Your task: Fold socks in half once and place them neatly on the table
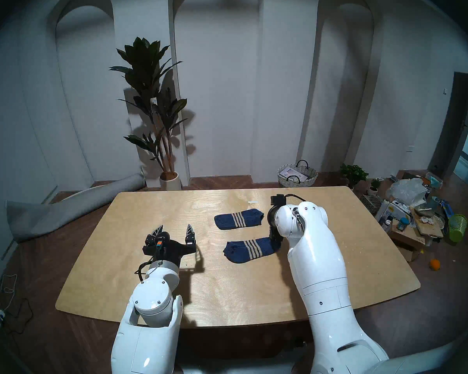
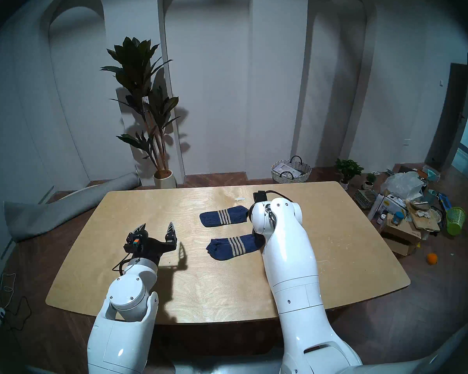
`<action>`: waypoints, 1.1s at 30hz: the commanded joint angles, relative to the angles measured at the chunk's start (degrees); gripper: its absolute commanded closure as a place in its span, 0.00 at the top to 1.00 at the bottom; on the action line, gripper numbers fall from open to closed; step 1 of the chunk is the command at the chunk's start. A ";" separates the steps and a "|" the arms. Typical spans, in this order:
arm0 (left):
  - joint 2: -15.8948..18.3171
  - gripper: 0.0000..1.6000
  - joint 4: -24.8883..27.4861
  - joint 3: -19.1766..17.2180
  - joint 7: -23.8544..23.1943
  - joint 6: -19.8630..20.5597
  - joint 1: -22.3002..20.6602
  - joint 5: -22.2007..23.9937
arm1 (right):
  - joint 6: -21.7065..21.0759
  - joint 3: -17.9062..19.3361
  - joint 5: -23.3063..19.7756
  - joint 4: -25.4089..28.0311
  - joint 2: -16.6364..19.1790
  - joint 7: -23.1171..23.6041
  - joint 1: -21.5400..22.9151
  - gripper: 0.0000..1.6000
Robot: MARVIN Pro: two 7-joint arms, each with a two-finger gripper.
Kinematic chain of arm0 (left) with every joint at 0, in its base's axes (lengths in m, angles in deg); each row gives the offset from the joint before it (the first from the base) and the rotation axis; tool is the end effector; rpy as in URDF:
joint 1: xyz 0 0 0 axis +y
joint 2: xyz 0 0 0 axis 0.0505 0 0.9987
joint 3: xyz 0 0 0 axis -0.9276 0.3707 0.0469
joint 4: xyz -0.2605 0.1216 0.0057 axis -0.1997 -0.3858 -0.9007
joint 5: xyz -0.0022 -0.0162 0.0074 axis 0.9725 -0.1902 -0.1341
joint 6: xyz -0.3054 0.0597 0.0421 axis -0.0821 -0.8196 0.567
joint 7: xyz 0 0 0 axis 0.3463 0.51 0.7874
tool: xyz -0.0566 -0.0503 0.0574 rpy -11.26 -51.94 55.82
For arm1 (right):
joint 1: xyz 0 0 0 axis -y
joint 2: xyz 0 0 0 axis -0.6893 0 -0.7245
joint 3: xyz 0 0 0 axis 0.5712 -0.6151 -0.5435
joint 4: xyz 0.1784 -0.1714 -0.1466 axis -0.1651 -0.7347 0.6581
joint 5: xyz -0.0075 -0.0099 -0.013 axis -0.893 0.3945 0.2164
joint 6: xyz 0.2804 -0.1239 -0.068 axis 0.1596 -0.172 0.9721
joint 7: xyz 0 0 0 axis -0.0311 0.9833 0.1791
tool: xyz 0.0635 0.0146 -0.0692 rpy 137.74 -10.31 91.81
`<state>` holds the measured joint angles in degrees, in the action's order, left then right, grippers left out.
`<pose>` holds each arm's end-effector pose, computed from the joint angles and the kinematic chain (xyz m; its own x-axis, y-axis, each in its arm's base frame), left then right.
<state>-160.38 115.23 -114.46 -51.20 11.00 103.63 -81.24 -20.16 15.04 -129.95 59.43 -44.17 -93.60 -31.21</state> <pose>0.3424 -0.0012 -0.3256 0.1110 0.0109 0.9938 0.0845 -0.9964 0.0015 0.4706 0.0741 -0.2693 0.0074 -0.9978 -0.0659 -0.6475 0.0454 -0.7607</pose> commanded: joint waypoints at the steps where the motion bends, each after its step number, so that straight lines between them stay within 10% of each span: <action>1: 0.12 1.00 1.51 0.51 1.33 -0.34 0.25 0.81 | -2.23 -1.07 -0.74 -0.38 0.51 5.21 0.60 1.00; 33: 1.07 1.00 2.65 3.33 5.62 -0.45 0.42 0.88 | -7.60 -0.91 -4.39 -13.74 2.20 10.86 6.55 1.00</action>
<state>-159.34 116.53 -111.53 -46.19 10.77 104.59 -80.42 -27.35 14.32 -134.41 47.32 -41.75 -83.78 -27.83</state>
